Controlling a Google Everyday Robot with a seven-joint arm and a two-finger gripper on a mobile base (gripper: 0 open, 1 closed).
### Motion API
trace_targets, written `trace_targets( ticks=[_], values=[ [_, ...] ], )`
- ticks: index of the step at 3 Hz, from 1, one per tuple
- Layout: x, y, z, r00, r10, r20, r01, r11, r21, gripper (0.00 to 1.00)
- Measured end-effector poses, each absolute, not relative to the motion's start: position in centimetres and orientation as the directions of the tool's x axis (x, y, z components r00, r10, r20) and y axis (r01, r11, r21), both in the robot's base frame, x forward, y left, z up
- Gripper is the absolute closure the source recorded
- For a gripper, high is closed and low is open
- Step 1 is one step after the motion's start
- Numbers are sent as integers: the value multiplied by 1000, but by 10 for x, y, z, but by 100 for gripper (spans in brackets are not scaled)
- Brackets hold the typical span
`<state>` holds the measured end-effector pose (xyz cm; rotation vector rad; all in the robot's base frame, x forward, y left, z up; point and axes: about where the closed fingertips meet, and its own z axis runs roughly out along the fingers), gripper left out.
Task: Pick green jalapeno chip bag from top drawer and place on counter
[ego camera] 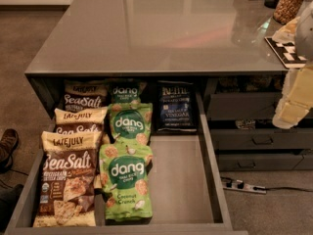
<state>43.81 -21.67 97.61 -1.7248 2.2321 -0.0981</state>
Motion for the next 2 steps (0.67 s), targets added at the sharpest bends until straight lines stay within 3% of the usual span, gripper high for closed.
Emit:
trace_targets(
  ticks=[2],
  values=[
    [448, -206, 960, -218, -948, -233, -937, 270, -223, 0]
  ],
)
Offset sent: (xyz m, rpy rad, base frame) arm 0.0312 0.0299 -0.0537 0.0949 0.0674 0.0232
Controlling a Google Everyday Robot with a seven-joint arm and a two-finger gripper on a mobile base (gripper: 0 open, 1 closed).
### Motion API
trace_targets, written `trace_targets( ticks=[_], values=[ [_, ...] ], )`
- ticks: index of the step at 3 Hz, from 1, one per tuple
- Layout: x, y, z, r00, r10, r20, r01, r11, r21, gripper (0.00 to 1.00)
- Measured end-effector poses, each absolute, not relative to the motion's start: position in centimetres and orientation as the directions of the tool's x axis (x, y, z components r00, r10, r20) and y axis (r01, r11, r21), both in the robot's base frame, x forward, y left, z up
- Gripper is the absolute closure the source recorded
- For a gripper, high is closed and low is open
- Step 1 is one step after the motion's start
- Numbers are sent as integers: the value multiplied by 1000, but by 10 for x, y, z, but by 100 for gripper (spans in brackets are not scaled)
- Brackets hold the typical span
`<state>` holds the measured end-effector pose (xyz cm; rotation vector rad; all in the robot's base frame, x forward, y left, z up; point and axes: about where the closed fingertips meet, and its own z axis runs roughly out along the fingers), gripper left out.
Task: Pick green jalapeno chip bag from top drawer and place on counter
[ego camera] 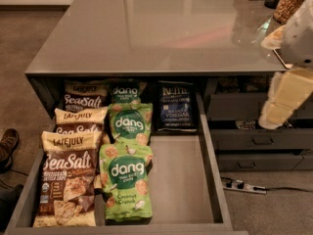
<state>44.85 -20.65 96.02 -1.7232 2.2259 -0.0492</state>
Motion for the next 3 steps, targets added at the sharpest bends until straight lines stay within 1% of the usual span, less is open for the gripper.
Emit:
trace_targets(
  ticks=[1, 2, 3],
  values=[
    [478, -175, 907, -219, -920, -324, -951, 276, -141, 0],
    [510, -136, 846, -313, -852, -420, -931, 362, -40, 0],
    [510, -136, 846, -312, -852, -420, -931, 362, -40, 0]
  ],
)
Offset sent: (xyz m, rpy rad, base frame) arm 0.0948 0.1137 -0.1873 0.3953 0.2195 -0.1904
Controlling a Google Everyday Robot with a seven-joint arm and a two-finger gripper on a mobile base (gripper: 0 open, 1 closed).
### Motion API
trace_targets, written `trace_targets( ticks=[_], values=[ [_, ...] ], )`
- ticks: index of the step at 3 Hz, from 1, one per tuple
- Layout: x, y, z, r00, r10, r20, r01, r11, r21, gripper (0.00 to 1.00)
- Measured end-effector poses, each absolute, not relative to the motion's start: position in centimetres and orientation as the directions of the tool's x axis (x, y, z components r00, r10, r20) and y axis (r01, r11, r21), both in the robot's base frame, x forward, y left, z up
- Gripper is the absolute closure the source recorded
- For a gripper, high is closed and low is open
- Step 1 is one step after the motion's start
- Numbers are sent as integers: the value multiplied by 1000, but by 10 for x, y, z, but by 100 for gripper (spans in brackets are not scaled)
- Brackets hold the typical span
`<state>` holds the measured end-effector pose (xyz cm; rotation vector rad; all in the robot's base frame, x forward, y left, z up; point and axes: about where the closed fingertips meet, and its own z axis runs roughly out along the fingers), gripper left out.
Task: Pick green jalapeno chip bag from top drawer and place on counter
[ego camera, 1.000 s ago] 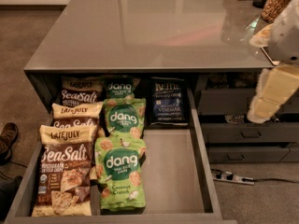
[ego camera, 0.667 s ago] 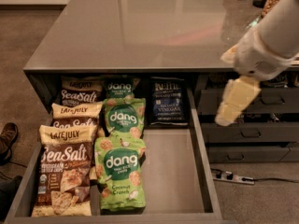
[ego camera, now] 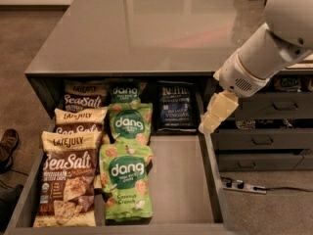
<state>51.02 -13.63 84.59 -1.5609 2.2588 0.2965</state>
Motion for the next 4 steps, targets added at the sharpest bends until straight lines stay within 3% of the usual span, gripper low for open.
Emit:
trace_targets(
  ticks=[1, 3, 4],
  values=[
    [524, -128, 827, -338, -829, -445, -918, 394, -37, 0],
    [547, -141, 760, -538, -688, -487, -759, 646, -75, 0],
    [564, -137, 767, -552, -632, -544, -711, 697, -88, 0]
  ],
)
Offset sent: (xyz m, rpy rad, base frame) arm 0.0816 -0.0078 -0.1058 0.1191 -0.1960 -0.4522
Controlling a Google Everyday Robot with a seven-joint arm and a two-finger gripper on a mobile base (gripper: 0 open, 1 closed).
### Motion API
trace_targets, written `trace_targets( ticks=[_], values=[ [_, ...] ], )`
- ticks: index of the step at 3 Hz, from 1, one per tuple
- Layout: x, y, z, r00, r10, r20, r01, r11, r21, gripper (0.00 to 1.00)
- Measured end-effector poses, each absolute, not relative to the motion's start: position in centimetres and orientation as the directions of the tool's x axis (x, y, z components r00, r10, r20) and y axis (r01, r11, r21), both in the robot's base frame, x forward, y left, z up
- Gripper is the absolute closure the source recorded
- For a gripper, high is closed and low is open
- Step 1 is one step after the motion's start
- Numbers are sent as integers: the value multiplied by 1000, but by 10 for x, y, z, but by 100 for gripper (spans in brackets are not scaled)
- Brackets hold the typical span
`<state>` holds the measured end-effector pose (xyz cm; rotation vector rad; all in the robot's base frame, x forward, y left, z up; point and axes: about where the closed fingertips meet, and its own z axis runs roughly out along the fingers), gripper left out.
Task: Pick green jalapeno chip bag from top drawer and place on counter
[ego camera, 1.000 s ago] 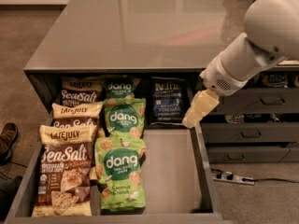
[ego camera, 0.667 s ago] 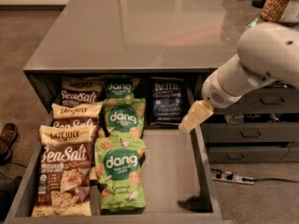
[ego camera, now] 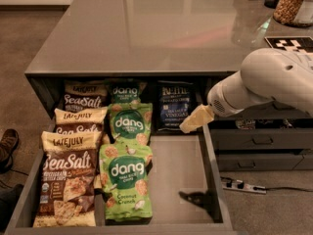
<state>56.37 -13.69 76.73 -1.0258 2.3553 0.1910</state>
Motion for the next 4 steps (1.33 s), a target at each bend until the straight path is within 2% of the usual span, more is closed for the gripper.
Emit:
trace_targets(
  ticks=[1, 2, 3, 4],
  values=[
    [564, -137, 767, -552, -632, -544, -711, 697, -88, 0],
    [589, -119, 754, -562, -602, -567, -690, 719, -81, 0],
    [663, -77, 723, -586, -512, -628, -626, 778, -51, 0],
    [663, -77, 723, -586, -512, -628, -626, 778, -51, 0]
  ],
)
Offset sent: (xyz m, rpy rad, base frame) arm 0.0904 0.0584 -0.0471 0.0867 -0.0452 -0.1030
